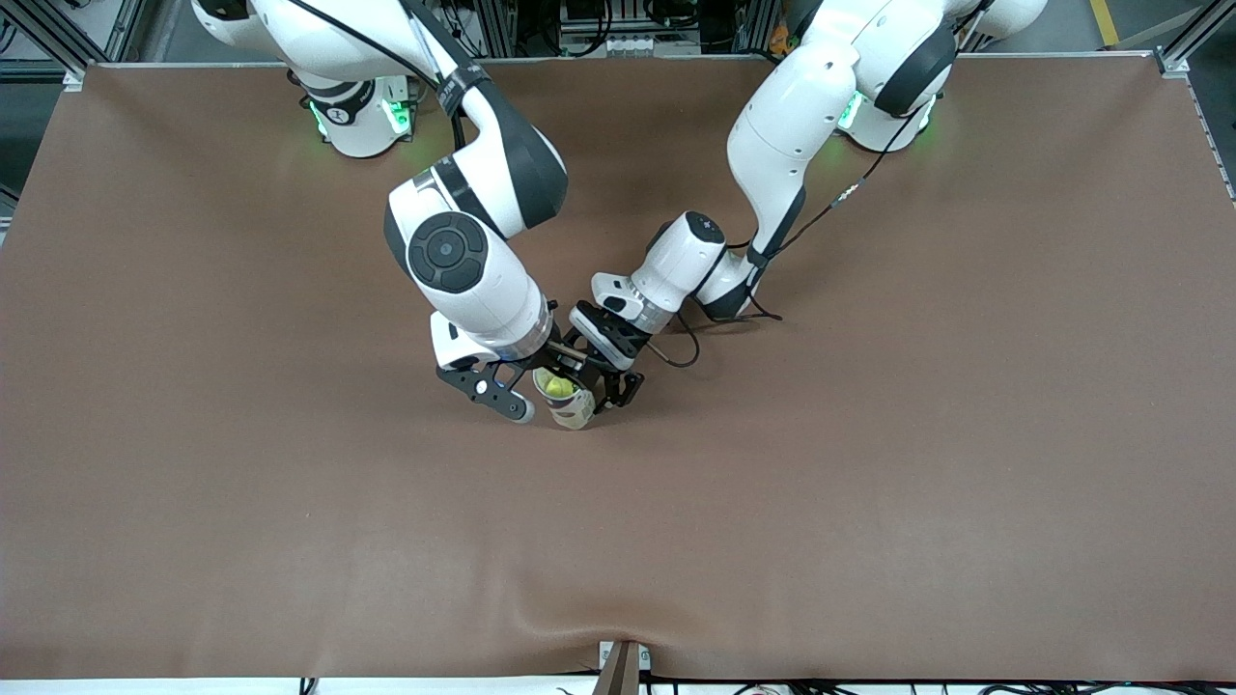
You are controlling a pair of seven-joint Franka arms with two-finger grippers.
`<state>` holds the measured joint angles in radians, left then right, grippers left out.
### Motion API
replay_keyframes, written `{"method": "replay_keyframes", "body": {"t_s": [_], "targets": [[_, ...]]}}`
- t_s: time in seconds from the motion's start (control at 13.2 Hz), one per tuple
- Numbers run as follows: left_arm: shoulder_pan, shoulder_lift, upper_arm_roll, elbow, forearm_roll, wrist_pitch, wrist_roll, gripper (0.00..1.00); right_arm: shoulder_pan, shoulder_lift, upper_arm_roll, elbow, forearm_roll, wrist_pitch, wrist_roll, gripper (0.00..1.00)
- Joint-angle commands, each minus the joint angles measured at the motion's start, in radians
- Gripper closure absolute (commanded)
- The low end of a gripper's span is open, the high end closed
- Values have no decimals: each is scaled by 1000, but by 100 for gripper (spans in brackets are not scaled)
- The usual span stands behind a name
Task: Insert tennis ball vertically with right arm
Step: 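Lower the second ball into the can and open the right gripper, then withdraw the right gripper while the left gripper releases the can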
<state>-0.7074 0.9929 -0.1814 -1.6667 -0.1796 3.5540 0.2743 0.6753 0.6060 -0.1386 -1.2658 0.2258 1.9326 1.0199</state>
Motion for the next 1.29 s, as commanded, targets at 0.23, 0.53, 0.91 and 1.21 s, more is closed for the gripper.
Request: {"method": "replay_keyframes", "body": {"t_s": [0.23, 0.53, 0.91, 1.21], "targets": [[15, -88, -9, -152, 12, -1, -10, 0, -101, -127, -32, 8, -23, -265, -246, 0], [104, -216, -68, -312, 11, -4, -9, 0, -235, -228, -38, 11, -35, -424, -355, 0], [184, -397, -92, -459, 11, -55, -10, 0, -414, -311, -36, 13, -141, -532, -569, 0], [255, -543, -92, -458, 11, -310, -6, 0, -516, -334, -36, 22, -161, -531, -627, 0]]}}
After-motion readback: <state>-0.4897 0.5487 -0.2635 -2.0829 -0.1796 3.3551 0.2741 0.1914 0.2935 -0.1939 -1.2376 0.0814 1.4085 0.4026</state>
